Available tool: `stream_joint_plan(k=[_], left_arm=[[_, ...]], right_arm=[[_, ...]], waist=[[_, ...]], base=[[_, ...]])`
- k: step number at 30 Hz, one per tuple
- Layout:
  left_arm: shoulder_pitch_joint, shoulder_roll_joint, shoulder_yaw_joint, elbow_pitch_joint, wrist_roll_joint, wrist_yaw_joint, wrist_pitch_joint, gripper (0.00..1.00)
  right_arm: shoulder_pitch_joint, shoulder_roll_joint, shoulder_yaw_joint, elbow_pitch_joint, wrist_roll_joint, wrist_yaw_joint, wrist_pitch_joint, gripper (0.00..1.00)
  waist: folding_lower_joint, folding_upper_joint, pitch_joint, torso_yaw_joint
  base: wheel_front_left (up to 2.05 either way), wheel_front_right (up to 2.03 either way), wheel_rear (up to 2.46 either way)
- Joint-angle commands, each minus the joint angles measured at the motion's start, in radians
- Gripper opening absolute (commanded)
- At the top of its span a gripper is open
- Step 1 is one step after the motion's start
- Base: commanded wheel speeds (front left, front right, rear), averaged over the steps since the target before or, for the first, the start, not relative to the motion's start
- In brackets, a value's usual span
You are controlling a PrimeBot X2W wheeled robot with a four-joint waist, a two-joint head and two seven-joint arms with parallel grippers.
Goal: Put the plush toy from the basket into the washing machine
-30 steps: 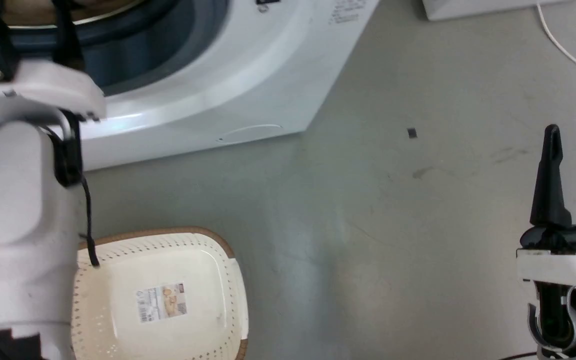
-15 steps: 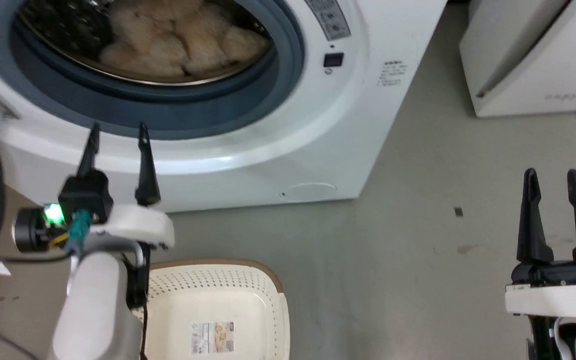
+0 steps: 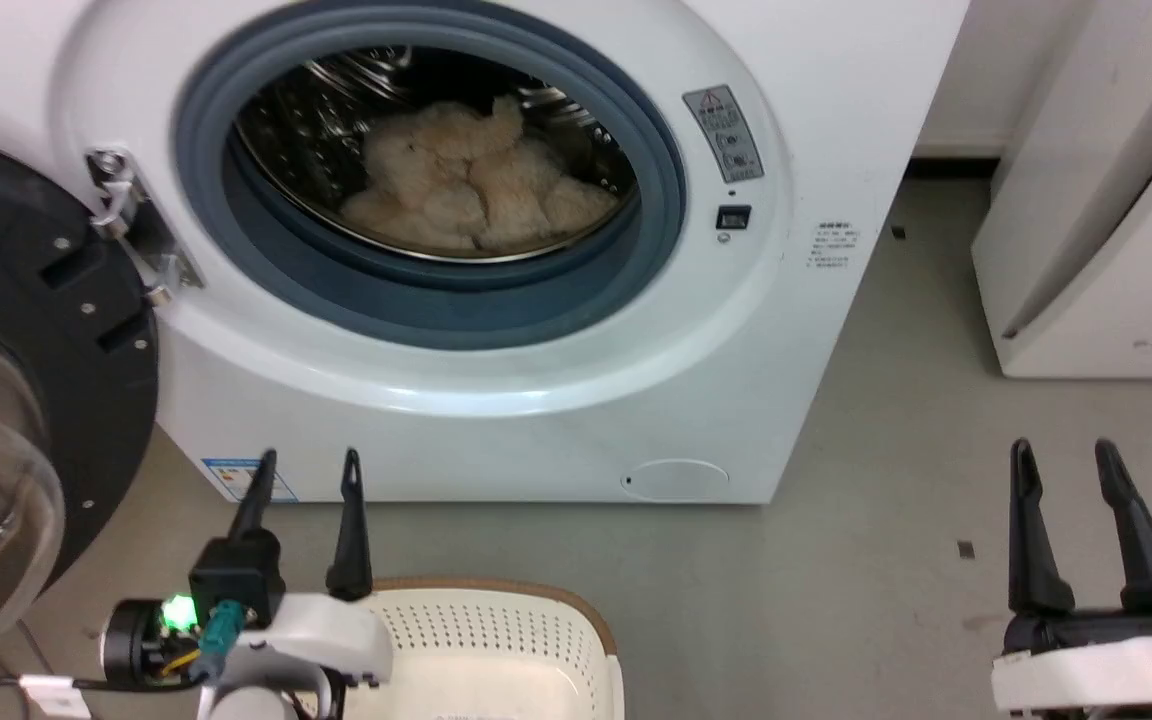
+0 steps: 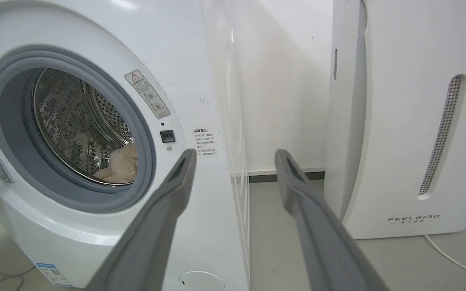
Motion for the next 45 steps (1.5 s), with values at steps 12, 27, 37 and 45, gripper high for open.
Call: stream_joint_plan(k=[12,27,37,45], left_arm=[[0.109,-0.017,-0.008,0.012,0.017,-0.015,-0.004,1.00],[0.108,-0.016,-0.007,0.006,0.017,-0.019,0.012,0.00],[0.112,-0.017,-0.004,-0.016,0.021,-0.022,0.033,0.00],[0.115,-0.018,-0.002,-0.034,0.023,-0.025,0.049,0.00]], right_arm=[[0.096,0.000,-0.001,0.051,-0.008,-0.001,-0.004,1.00],[0.094,0.000,0.008,0.059,-0.014,0.000,0.011,0.00],[0.087,0.000,0.016,0.057,-0.028,0.000,0.031,0.00],[0.081,0.000,0.023,0.055,-0.039,0.000,0.048,0.00]], waist=[[0.0002,0.0000,-0.104,0.033],[0.0002,0.0000,-0.120,0.029],[0.0002,0.0000,-0.119,0.025],[0.0002,0.0000,-0.119,0.023]], base=[[0.00,0.00,0.00],[0.00,0.00,0.00],[0.00,0.00,0.00],[0.00,0.00,0.00]])
